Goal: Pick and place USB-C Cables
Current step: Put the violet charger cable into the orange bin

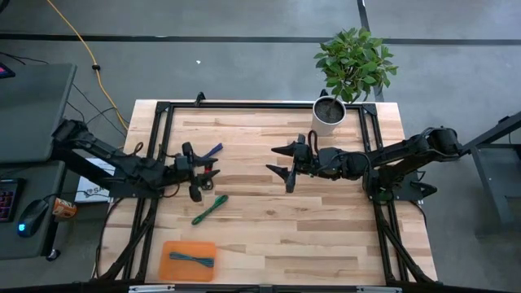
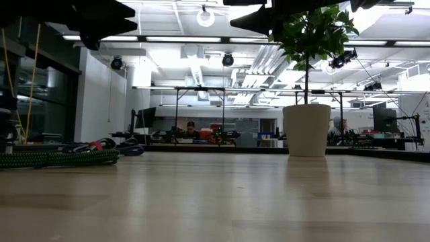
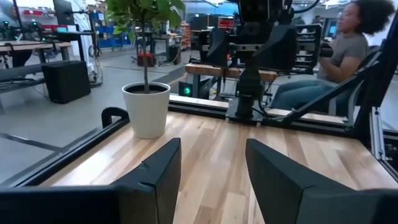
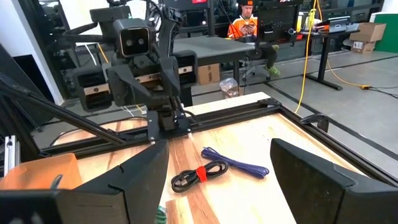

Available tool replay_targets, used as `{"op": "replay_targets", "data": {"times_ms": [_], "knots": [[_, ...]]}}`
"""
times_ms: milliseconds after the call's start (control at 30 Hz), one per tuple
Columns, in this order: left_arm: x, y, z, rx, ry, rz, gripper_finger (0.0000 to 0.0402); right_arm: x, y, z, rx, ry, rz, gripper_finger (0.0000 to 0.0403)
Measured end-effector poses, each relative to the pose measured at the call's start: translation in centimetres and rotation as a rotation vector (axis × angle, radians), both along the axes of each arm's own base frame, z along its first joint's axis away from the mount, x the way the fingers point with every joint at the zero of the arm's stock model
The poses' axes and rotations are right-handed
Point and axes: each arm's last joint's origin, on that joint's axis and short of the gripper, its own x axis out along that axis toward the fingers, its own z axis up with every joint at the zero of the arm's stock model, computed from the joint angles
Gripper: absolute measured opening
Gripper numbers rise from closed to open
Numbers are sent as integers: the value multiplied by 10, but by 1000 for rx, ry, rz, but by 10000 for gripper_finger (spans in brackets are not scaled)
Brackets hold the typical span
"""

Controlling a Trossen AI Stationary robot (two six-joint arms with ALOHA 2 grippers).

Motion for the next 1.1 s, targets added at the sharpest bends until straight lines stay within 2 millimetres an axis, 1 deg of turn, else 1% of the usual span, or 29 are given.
{"op": "replay_targets", "data": {"times_ms": [433, 533, 667, 800, 867, 967, 1100], "knots": [[0, 0, 0, 8, 6, 4, 159, 0, 0, -1, 0, 10, 0, 273], [0, 1, -3, -3, 28, 32, 159, 0, 0, -1, 0, 14, 0, 273], [-2, 4, -10, -11, 85, 145, 172, 0, 0, -1, -2, 14, 0, 273], [-3, 14, -13, -46, 189, 272, 206, 0, -2, -1, -2, 14, -7, 273], [-5, 22, -16, -100, 233, 345, 228, 0, -4, -1, -1, 14, -12, 273], [-10, 36, -27, -187, 298, 477, 254, 0, -4, -1, 10, 12, -16, 273], [-21, 53, -42, -334, 374, 623, 269, 0, -3, -2, 22, 17, -13, 273]]}}
